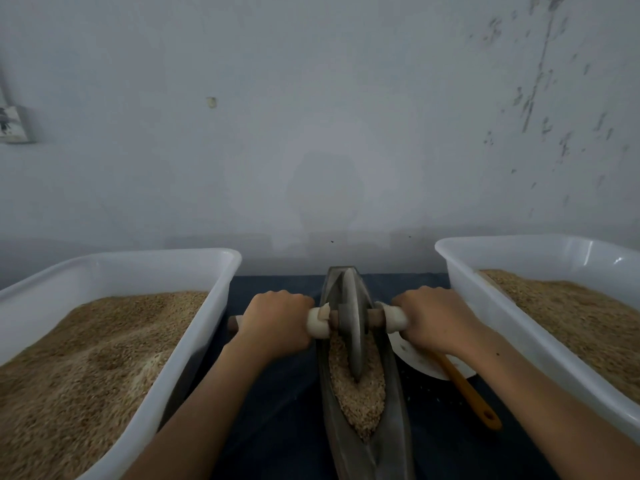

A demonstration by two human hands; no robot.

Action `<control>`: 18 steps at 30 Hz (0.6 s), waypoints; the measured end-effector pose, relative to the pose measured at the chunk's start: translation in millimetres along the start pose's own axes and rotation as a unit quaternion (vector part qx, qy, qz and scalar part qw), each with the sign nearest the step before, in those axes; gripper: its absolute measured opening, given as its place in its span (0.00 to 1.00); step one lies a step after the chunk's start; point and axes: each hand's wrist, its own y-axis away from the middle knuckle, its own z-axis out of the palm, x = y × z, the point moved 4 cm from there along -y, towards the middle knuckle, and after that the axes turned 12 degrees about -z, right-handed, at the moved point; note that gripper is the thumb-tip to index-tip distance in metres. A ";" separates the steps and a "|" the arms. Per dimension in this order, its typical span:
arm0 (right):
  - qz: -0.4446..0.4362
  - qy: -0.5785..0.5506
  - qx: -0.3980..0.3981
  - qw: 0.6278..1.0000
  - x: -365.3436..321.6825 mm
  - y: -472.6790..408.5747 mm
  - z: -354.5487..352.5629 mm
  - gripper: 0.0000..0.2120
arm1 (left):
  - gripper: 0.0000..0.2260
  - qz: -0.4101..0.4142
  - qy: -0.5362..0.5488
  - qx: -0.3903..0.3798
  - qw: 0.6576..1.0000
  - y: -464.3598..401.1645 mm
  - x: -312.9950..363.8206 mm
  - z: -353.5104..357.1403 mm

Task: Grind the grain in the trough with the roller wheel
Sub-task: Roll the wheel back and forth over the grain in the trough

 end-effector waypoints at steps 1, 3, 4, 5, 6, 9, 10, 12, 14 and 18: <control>0.003 0.009 0.024 1.000 0.0 -1.0 1.1 0.02 | 0.07 -0.009 0.001 0.028 1.000 1.2 -0.1 0.4; 0.009 0.019 0.054 0.998 0.2 -0.9 3.0 0.02 | 0.08 -0.029 0.002 0.072 0.997 4.0 0.4 1.3; 0.010 0.021 0.060 0.998 0.3 -0.4 4.1 0.04 | 0.09 -0.034 0.003 0.085 0.996 4.6 0.8 1.7; 0.010 0.023 0.064 0.998 0.4 0.2 4.6 0.05 | 0.09 -0.036 0.007 0.087 0.996 4.6 0.9 1.9; 0.010 0.025 0.062 0.998 -0.1 0.8 4.3 0.05 | 0.08 -0.036 0.012 0.080 0.996 4.2 0.7 1.4; 0.022 0.030 0.039 0.999 -2.2 2.0 1.8 0.04 | 0.07 -0.028 0.012 0.041 0.999 3.3 0.9 -1.5; 0.026 0.027 0.024 0.999 -2.6 2.0 0.9 0.04 | 0.07 -0.027 0.007 0.032 0.999 3.9 1.3 -1.7; 0.032 0.008 -0.025 0.999 -2.8 2.9 -1.2 0.03 | 0.08 -0.028 -0.005 0.017 0.999 5.9 2.3 -2.0; 0.036 -0.019 -0.082 0.996 -2.8 4.7 -4.1 0.08 | 0.09 -0.024 -0.018 -0.007 1.000 7.4 3.4 -2.2; 0.035 -0.027 -0.114 0.992 -4.4 6.7 -6.3 0.11 | 0.10 -0.013 -0.024 -0.059 0.998 6.8 3.0 -2.8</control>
